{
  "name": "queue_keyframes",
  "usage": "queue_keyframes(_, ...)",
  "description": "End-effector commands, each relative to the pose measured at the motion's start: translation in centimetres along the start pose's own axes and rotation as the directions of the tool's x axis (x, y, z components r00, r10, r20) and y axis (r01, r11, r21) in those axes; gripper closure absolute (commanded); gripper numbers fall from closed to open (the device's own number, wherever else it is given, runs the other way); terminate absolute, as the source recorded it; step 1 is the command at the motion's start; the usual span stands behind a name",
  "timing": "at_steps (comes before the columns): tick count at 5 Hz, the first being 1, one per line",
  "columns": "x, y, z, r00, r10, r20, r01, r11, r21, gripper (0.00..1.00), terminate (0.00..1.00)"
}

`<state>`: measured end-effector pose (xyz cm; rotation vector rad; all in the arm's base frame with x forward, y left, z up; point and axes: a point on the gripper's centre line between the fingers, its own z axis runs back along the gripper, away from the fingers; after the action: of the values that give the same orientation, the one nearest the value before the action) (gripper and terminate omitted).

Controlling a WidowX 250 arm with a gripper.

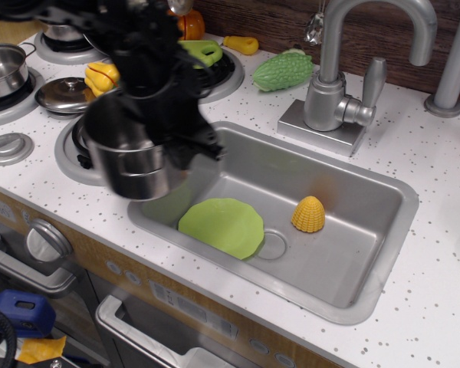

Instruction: Put pot in sink

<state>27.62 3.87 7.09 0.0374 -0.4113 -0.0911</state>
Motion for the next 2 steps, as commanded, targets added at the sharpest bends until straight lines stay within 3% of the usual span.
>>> queue_keyframes(1, 2.6, -2.4, -2.4, 0.991, -0.01, 0.13, 0.017, 0.999, -0.049, 1.0, 0.0)
queue_keyframes(2, 2.4, -4.3, -3.7, 0.988, 0.016, 0.156, -0.008, 0.999, -0.051, 1.0, 0.0)
